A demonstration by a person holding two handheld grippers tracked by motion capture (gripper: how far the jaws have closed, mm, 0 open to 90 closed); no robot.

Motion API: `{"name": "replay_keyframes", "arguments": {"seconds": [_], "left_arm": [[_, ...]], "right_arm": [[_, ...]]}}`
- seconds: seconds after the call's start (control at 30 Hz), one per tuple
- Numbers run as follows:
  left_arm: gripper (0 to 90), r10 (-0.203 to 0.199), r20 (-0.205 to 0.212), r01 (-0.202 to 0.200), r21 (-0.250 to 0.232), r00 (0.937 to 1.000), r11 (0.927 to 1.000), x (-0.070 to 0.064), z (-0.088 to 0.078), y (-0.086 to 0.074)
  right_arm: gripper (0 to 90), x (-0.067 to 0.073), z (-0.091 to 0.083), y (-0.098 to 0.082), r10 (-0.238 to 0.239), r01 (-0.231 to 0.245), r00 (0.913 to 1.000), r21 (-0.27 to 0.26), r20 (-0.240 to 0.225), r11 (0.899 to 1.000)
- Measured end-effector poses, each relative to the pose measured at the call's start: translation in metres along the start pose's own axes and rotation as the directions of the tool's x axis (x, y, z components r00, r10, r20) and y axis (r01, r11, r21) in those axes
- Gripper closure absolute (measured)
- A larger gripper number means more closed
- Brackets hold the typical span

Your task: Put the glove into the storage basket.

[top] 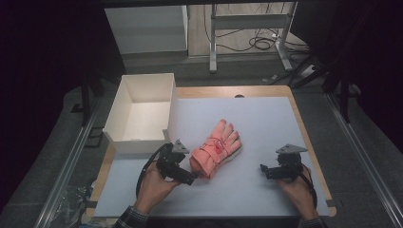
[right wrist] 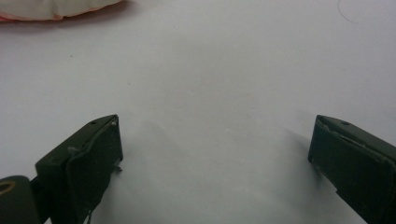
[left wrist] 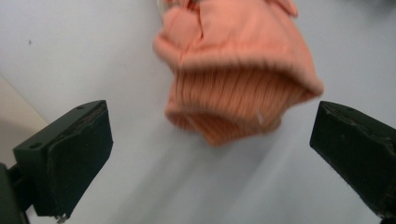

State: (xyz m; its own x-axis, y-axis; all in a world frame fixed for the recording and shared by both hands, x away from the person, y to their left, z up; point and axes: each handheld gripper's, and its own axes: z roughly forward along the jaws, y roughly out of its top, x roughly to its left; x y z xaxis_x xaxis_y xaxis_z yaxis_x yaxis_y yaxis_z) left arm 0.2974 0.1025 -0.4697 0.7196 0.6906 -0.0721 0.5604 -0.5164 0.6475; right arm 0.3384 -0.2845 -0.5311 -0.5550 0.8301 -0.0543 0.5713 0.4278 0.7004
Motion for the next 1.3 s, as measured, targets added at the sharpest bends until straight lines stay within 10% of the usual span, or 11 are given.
{"name": "replay_keyframes", "arguments": {"seconds": [0.57, 1.3], "left_arm": [[0.0, 0.018, -0.007, -0.018, 0.036, 0.9998, 0.9992, -0.011, 0.042, 0.055], [4.5, 0.026, -0.043, -0.020, 0.135, 0.9987, 0.9906, -0.014, 0.097, 0.032]], "right_arm": [[3.2, 0.000, 0.000, -0.001, 0.001, -0.001, 1.0000, -0.003, 0.002, 1.000], [3.2, 0.000, 0.000, -0.001, -0.001, 0.001, 1.0000, -0.006, 0.003, 1.000]]}}
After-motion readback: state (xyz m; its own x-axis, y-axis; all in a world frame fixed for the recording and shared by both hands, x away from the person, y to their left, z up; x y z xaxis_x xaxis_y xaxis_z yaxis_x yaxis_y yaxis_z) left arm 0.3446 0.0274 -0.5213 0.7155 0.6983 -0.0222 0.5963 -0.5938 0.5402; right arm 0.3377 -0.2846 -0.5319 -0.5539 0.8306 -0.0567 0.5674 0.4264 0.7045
